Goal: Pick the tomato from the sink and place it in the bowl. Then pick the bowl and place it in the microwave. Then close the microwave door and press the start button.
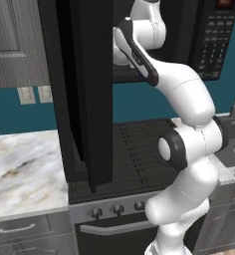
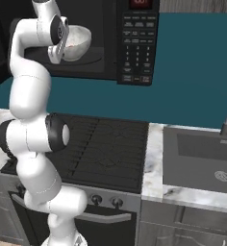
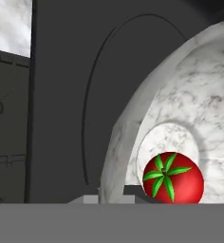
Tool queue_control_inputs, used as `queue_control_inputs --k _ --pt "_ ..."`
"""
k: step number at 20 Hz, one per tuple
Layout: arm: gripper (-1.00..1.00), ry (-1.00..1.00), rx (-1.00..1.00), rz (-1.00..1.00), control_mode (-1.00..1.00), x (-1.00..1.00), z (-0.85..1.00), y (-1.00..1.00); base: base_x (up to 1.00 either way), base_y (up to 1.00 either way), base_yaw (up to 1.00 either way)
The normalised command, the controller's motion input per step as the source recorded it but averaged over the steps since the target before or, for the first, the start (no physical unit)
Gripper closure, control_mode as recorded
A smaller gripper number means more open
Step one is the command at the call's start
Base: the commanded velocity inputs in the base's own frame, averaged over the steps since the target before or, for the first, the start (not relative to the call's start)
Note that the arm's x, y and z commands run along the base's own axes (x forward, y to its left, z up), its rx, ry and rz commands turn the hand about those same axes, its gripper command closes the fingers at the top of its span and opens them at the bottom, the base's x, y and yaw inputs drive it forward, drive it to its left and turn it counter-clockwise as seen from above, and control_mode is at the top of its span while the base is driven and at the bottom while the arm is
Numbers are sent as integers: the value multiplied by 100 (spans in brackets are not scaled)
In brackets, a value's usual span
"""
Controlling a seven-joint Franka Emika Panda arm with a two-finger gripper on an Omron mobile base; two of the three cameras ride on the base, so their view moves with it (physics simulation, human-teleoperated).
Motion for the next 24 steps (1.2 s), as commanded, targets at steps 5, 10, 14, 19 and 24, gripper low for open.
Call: queue_control_inputs --k 5,10,14,19,24 --pt "-100 0 0 1 -100 -1 0 0 0 0 0" --pt "-100 -3 0 0 -100 -67 1 0 0 0 0" --pt "-100 -4 0 0 -100 -100 -1 -7 0 0 0" --pt "-100 -7 2 0 -100 -100 -1 -24 0 0 0" --pt "-100 -4 7 0 -100 -100 -16 -20 0 0 0"
